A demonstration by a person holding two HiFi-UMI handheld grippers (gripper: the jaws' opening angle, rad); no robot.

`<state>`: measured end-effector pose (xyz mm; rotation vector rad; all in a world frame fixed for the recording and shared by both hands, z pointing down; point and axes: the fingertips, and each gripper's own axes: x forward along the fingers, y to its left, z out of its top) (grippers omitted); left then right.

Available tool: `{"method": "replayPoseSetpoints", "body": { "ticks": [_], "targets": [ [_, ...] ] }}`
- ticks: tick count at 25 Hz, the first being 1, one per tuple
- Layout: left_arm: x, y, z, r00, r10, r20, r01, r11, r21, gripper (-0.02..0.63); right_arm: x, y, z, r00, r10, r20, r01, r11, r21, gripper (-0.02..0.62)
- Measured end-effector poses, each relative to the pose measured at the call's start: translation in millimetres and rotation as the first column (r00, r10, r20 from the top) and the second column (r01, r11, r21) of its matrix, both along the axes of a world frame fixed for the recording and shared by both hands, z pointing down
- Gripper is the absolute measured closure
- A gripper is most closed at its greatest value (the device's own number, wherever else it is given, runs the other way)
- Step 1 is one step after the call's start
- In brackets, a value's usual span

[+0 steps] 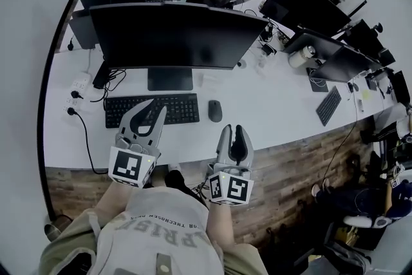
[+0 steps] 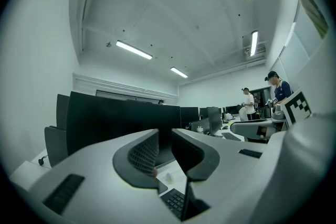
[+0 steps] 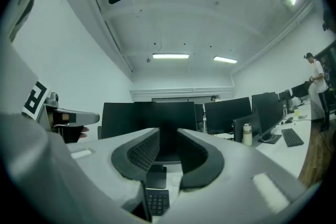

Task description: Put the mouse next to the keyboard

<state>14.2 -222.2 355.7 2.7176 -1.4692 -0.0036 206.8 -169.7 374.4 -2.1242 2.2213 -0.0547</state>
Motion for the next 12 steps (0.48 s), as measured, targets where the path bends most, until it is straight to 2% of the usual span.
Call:
{"method": "replayPoseSetpoints", "body": {
  "ticks": [1,3,6,12],
  "targets": [
    [-0.9,1.3,-0.9,1.000,-0.004,0.004,0.004,1.000,0.005,0.539,0.0,1.5,-2.4,1.000,0.008,-0.011,-0.008,1.000,0.006,0.490],
    [-1.7,2.6,-5.0,1.000,-0.010,0.001,0.009,1.000,0.022,0.571,0.1,4.0,-6.9,0.999,0.027,-0.039,-0.026,0.999,0.018,0.580],
    [-2.8,5.2,-8.5,1.000,-0.004,-0.021,0.005,1.000,0.031,0.594,-4.2,5.9,-11.1,0.998,0.024,-0.065,-0.023,0.999,0.024,0.594],
    [-2.2,10.0,-17.4,0.998,0.020,-0.052,-0.017,0.998,0.053,0.595,-13.0,7.3,-20.8,0.995,0.008,-0.098,-0.004,0.999,0.043,0.594]
  ]
}}
